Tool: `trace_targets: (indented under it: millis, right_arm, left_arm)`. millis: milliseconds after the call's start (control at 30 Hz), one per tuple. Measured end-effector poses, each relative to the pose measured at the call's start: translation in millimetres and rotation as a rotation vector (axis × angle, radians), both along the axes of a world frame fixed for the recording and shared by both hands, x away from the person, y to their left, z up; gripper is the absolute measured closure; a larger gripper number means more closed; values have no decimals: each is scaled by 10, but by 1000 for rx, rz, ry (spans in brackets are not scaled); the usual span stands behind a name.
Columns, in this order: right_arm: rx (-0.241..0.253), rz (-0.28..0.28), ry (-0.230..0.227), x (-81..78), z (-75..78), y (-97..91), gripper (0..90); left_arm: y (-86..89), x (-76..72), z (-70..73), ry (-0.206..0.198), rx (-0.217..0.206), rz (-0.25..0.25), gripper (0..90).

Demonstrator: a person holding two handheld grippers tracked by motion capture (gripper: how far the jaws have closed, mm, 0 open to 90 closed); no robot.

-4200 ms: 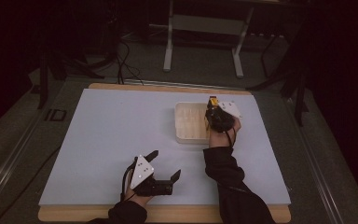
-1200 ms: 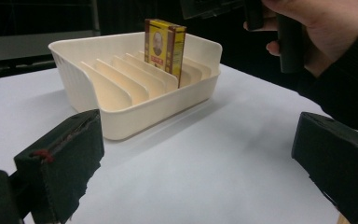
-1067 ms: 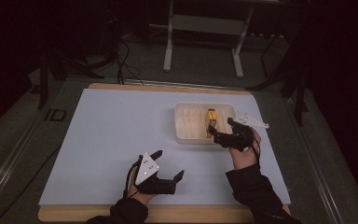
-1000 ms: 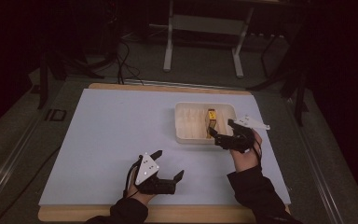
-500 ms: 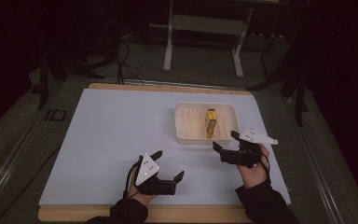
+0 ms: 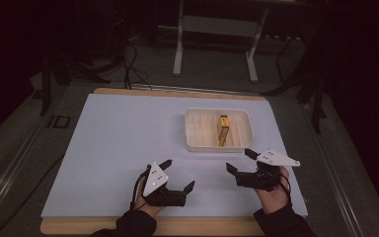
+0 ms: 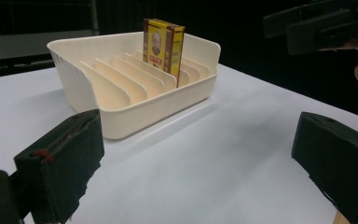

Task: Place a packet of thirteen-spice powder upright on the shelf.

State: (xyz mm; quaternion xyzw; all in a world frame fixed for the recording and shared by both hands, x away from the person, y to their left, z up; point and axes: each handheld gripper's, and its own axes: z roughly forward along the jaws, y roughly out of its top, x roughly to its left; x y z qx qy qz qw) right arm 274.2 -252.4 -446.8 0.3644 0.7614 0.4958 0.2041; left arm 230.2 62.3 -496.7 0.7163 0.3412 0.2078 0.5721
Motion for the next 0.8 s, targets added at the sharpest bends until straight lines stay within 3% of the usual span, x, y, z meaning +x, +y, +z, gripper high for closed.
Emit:
trace_targets:
  millis: [267, 533, 800]
  right_arm:
    - [-18, 48, 9, -110, -65, -77, 135]
    - [-11, 78, 78, -145, -161, -175, 122]
    - [-41, 102, 71, -169, -220, -253, 122]
  left_arm:
    - [1, -2, 3, 2, -5, 1, 32]
    - [1, -6, -2, 4, -1, 1, 32]
    - [-10, 0, -12, 6, 2, -5, 32]
